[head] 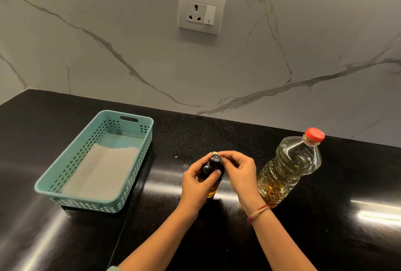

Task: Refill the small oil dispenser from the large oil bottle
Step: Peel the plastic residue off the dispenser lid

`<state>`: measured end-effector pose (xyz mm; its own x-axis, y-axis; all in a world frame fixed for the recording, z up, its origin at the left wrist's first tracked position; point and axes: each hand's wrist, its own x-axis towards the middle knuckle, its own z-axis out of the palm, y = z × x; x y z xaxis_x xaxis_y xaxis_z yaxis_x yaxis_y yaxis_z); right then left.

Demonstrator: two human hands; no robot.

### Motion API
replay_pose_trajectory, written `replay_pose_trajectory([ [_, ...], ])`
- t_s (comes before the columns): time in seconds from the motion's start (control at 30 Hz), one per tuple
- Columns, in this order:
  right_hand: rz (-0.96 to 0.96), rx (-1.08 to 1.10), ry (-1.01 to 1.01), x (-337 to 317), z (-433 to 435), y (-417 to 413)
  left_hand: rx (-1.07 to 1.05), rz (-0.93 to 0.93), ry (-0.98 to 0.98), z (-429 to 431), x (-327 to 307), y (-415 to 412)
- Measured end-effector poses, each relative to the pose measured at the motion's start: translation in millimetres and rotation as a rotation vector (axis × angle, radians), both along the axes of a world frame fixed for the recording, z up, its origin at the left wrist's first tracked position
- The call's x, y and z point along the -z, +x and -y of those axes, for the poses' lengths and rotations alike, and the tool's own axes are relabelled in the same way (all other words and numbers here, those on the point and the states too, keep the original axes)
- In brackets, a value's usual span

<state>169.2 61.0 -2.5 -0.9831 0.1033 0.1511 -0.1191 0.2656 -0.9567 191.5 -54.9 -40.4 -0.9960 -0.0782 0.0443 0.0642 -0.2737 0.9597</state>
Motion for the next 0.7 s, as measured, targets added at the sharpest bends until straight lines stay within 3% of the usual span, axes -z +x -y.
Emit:
replay_pose_trajectory([
  [0.13,0.0,-0.071,0.076,-2,2,-9,-0.008,-0.001,0.001,0,0,1],
  [0.5,-0.056,0.009,-0.026,16,-6,16,-0.02,0.022,-0.02,-1,2,0],
  [0.7,0.027,-0.146,0.027,2,-1,-15,-0.021,0.014,-0.017,-1,0,0],
])
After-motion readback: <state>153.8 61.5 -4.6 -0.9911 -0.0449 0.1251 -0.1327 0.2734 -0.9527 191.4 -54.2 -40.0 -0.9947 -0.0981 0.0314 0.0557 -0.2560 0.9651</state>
